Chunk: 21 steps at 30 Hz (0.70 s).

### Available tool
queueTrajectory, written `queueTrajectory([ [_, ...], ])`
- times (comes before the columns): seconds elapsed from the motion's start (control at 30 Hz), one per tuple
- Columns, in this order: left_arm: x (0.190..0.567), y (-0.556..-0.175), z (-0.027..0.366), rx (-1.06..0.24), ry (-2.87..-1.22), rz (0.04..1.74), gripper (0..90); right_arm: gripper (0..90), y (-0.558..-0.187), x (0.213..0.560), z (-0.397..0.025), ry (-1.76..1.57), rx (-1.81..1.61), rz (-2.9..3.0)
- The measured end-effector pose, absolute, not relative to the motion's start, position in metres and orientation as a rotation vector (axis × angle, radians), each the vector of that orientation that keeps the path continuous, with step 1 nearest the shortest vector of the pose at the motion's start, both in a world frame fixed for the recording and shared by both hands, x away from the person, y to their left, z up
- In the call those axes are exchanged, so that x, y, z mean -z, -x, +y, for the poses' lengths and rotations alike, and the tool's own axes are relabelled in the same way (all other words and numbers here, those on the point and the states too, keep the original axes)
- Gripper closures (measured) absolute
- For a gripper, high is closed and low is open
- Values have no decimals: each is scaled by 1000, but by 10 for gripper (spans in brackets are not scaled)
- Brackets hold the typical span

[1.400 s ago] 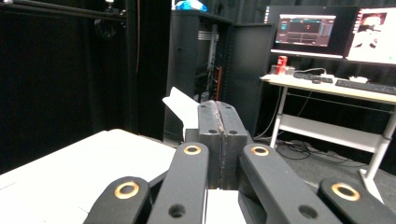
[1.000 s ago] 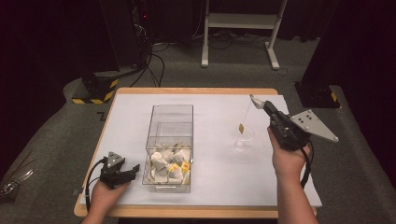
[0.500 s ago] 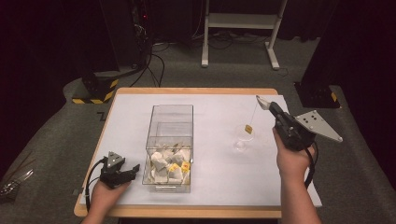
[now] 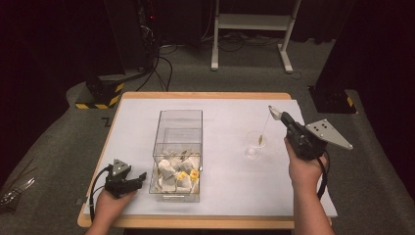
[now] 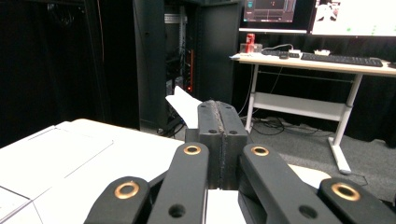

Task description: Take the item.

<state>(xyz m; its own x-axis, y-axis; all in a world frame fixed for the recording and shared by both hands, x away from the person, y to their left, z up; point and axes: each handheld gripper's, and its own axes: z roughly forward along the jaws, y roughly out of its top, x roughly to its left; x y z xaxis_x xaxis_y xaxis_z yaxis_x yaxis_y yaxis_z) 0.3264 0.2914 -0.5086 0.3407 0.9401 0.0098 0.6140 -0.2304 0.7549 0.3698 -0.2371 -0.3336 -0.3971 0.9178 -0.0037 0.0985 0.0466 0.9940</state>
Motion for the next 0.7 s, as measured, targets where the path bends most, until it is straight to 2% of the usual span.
queueTrajectory([
  [0.7, 509, -326, 291, -629, -1946, 1357, 307, 900, -376, 369, -231, -1092, -1378, 1698],
])
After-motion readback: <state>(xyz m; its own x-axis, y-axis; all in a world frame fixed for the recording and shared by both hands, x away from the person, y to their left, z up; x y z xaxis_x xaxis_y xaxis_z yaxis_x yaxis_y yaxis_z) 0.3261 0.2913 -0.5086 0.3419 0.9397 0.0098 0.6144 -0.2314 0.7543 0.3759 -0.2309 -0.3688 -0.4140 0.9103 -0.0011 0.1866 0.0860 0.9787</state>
